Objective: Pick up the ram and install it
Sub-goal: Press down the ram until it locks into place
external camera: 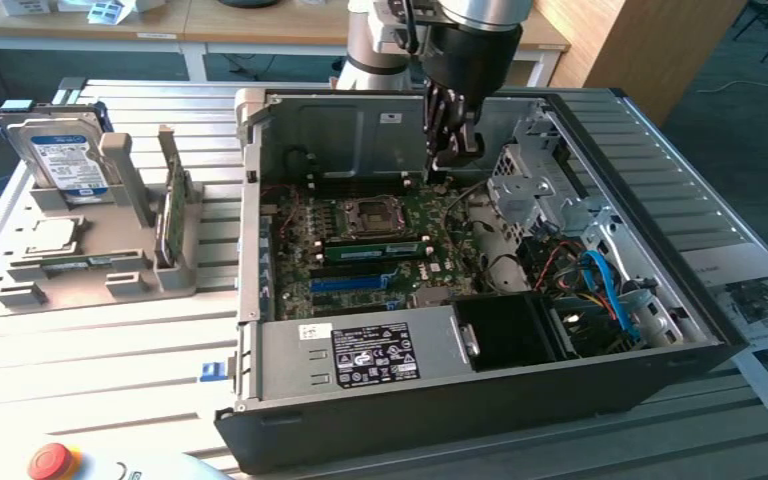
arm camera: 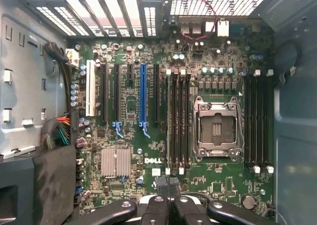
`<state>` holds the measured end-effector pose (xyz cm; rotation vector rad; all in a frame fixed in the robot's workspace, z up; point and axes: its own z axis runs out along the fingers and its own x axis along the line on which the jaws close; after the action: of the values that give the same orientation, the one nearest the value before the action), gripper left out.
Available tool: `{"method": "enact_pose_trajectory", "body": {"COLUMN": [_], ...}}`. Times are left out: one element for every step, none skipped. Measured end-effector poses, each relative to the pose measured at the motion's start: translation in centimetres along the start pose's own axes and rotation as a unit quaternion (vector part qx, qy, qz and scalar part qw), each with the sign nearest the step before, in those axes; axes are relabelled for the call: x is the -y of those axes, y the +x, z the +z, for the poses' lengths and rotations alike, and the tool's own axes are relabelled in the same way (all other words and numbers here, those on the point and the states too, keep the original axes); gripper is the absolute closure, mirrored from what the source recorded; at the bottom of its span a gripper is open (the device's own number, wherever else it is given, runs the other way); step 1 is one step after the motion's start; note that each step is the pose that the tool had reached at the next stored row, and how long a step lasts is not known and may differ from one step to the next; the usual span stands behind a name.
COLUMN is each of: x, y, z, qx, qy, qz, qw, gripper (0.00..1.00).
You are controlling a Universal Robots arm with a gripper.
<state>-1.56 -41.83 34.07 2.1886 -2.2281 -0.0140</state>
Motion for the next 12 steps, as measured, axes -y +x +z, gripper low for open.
{"method": "enact_pose_trajectory", "body": {"x": [0.0, 0.0, 0.0, 0.01, 0.01, 0.01, 0.01, 0.01, 0.02, 0.02, 0.02, 0.02], "y": [0.0, 0.0, 0.0, 0.0, 0.0, 0.0, 0.0, 0.0, 0.0, 0.0, 0.0, 0.0], "z": [0.1, 0.2, 0.3, 0.4, 0.5, 0.59, 0.71, 0.82, 0.92, 1.0, 1.08, 1.17], "qx": [-0.0001, 0.0, -0.0001, -0.0001, -0.0001, 0.0, -0.0001, -0.0001, 0.0, 0.0, 0.0, 0.0], "qy": [0.0, 0.0, 0.0, 0.0, 0.0, 0.0, 0.0, 0.0, 0.0, 0.0, 0.0, 0.0], "qz": [0.0, 0.0, 0.0, 0.0, 0.0, 0.0, 0.0, 0.0, 0.0, 0.0, 0.0, 0.0], "qw": [1.0, 1.0, 1.0, 1.0, 1.0, 1.0, 1.0, 1.0, 1.0, 1.0, 1.0, 1.0], "gripper": [0.9, 0.9, 0.9, 0.9, 0.9, 0.9, 0.9, 0.9, 0.9, 0.9, 0.9, 0.9]}}
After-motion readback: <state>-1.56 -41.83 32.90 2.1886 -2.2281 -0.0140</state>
